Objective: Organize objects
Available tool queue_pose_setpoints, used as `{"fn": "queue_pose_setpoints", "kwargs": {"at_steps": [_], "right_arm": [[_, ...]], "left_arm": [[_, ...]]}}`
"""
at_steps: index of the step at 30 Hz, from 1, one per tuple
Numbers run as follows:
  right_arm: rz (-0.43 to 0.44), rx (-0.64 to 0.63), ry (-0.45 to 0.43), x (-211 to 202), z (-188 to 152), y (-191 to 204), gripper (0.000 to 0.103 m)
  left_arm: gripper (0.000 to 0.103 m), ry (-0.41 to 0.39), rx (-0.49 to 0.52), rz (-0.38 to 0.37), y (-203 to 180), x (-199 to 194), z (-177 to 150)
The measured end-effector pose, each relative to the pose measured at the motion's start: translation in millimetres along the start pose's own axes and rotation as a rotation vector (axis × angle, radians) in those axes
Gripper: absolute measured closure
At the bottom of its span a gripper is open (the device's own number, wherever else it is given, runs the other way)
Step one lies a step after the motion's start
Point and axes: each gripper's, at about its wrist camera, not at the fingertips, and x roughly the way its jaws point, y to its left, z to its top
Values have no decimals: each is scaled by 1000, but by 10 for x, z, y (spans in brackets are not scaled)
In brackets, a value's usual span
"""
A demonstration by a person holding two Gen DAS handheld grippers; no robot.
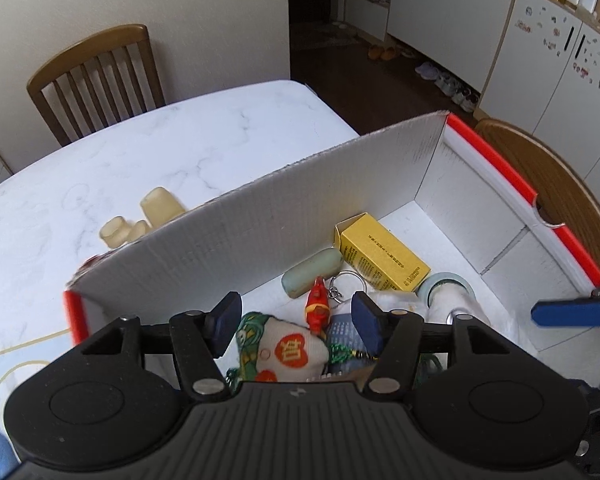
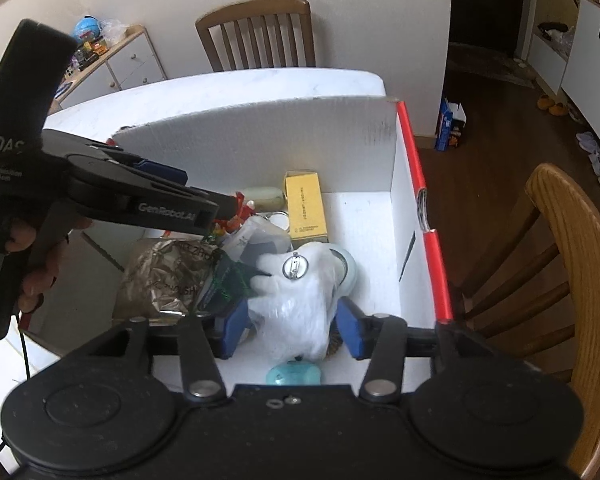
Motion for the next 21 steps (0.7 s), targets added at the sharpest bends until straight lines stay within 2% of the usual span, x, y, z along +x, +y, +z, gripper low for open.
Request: {"fn": "queue_pose_setpoints", "kwargs": {"at_steps": [10, 16, 18, 21], "right_arm": [[33, -6, -69, -285, -25, 28, 42], [55, -22, -128, -475, -43, 121, 36], [61, -20, -142, -528, -51, 164, 33], [65, -19, -166, -601, -74, 222, 31]], "left_arm": [[42, -102, -48, -4, 71, -559, -191], [42, -181, -64, -2, 37, -919, -339], [34, -205, -59, -9, 34, -1035, -400], [28, -241, -62, -17, 47, -1184, -489]]}}
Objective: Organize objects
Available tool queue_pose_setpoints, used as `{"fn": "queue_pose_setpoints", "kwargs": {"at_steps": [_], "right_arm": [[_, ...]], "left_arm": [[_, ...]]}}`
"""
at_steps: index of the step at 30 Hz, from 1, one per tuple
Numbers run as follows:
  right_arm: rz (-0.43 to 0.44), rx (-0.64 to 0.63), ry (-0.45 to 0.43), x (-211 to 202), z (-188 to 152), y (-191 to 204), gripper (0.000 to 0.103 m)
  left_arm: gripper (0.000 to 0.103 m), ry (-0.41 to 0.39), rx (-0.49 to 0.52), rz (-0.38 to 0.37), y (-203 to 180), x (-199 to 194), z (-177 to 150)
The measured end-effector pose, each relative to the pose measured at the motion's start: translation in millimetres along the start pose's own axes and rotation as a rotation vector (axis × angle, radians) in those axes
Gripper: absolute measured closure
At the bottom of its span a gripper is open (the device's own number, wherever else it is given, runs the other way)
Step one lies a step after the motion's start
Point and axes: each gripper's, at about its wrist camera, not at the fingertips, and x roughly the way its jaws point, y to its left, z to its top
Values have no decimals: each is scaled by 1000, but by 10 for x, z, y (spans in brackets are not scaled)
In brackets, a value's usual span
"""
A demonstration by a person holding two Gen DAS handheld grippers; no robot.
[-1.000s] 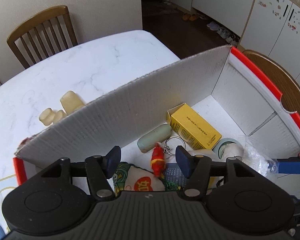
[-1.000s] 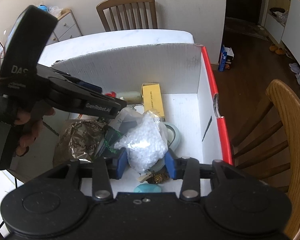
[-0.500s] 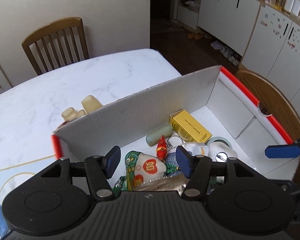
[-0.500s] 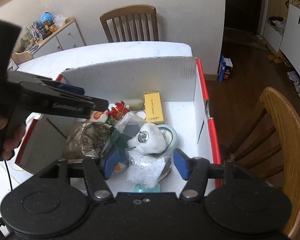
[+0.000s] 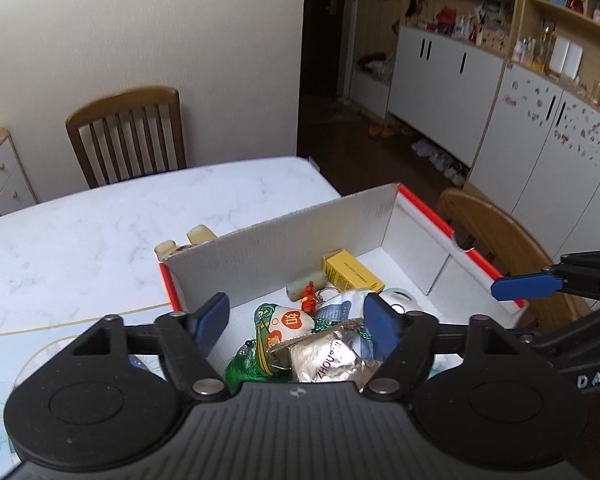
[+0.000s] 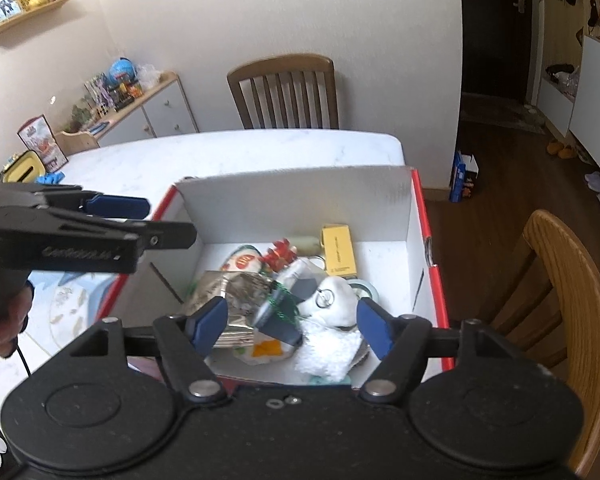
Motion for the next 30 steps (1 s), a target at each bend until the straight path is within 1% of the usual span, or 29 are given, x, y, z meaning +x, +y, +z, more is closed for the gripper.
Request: {"fn": "queue_pose_setpoints", "kwargs": {"at_steps": [4, 5, 7, 9, 11, 12, 14, 18, 21, 25, 30], "right_arm": [[-1, 4, -36, -88, -13, 90, 28], [-1, 5, -51, -111, -18, 116, 25], [1, 4, -85, -164, -29, 168, 23], [-3, 4, -116, -212, -28, 219, 18], [-2, 12, -141, -263, -35, 257, 16], [-3, 16, -151, -284, -39, 276, 13], [-11, 22, -174, -324, -58, 317, 9], [-27, 34, -198, -379, -93, 401, 4], [-36, 40, -217, -422, -143, 486, 2], [-53, 47, -247, -468, -194, 618, 1], [-76, 54, -271, -510, -242, 766, 1]], "left_arm": [[28, -24, -7, -17, 37, -168, -61], [25, -32, -6, -18, 43, -212, -85], [19, -50, -4, -13, 55, -292, -111], [17, -69, -6, -22, 78, -373, -141], [14, -83, -10, -24, 103, -440, -166], [10, -88, -11, -26, 120, -467, -175], [4, -101, -19, -39, 162, -526, -207], [3, -120, -30, -53, 247, -632, -278], [3, -123, -29, -54, 299, -691, -339], [3, -131, -30, -64, 369, -757, -413], [3, -155, -7, -65, 403, -867, -481]]}}
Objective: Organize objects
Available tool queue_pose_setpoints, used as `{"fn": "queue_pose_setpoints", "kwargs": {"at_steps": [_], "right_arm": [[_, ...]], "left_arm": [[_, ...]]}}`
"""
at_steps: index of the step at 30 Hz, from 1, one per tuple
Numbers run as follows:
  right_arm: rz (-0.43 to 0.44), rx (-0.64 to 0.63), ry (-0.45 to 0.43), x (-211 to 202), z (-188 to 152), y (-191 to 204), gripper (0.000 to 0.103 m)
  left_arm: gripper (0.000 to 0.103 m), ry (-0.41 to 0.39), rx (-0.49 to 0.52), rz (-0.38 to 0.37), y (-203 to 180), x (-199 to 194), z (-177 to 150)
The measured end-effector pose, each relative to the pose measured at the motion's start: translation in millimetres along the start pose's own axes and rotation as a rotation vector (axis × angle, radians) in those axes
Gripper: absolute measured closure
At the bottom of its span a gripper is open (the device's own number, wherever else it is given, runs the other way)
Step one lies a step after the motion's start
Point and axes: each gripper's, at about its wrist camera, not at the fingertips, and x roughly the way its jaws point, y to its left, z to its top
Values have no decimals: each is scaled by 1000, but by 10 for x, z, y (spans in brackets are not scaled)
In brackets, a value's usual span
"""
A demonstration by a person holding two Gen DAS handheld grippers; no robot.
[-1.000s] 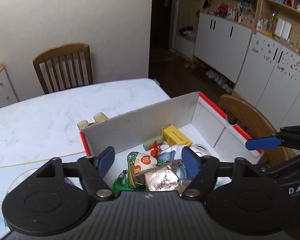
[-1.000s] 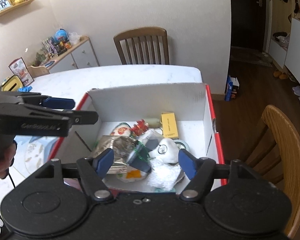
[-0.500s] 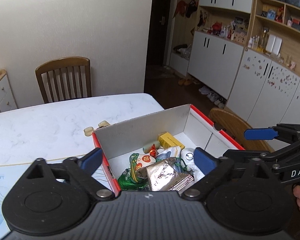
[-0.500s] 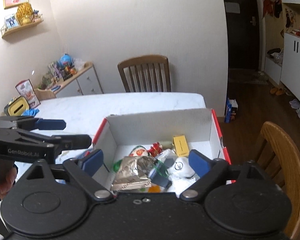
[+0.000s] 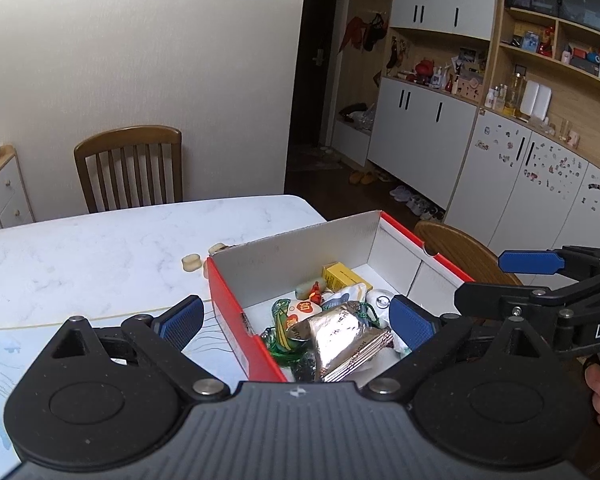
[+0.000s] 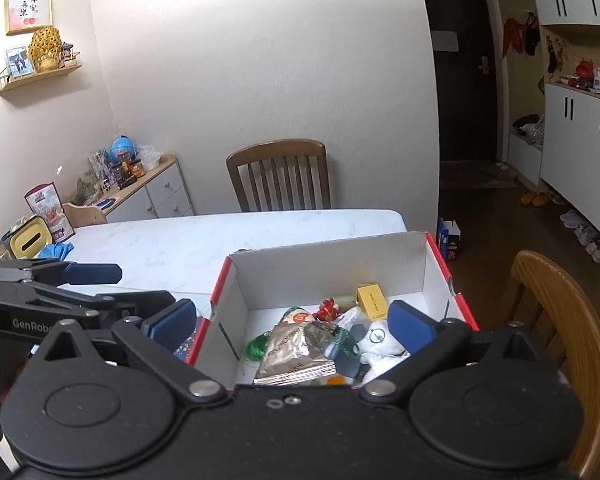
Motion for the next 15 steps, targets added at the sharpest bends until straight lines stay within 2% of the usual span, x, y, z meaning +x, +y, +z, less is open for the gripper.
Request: {"fn": "queue_pose_setpoints", "kwargs": {"at_steps": [15], "right_arm": [[-45, 32, 5, -49, -136, 185, 1]], "left_arm": [[3, 24, -4, -13, 114, -40, -126]]}}
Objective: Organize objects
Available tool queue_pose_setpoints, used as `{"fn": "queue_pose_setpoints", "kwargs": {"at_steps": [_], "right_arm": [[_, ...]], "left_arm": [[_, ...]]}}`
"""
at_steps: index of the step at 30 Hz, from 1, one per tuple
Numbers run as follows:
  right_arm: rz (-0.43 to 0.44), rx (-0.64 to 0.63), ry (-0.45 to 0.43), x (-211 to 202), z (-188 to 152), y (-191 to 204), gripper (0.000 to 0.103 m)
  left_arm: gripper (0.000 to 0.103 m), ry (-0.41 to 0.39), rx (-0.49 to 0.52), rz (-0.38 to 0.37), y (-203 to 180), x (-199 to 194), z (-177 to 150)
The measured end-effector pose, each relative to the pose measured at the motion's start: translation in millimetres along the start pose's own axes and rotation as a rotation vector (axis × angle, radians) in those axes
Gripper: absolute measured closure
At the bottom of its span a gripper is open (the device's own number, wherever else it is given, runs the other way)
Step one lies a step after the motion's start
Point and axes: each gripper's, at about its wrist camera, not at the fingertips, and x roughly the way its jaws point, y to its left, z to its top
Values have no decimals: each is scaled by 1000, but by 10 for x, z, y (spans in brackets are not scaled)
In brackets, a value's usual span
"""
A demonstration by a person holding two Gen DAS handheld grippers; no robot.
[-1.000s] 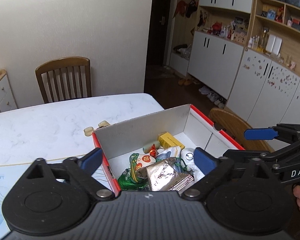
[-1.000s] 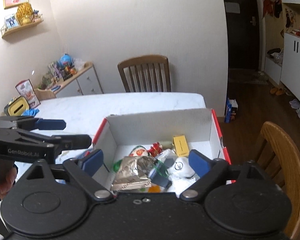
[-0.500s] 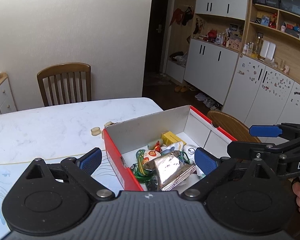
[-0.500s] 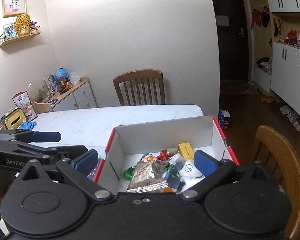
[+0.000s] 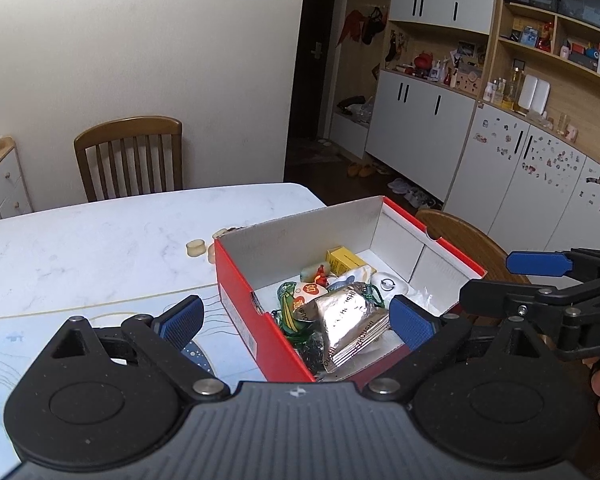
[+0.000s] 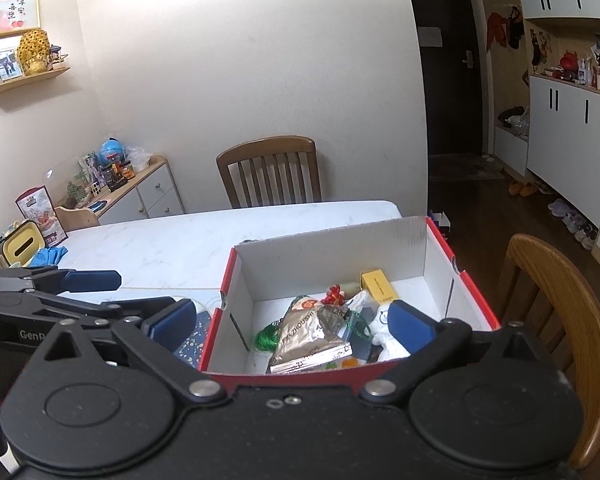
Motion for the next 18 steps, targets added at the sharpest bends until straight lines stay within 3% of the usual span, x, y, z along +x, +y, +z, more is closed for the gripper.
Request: {"fn": "queue_pose_setpoints", "kwargs": {"at_steps": [18], "right_arm": [[-28, 5, 10, 9, -14, 14, 2]], "left_arm": [[3, 2, -22, -20, 39, 72, 20]]}}
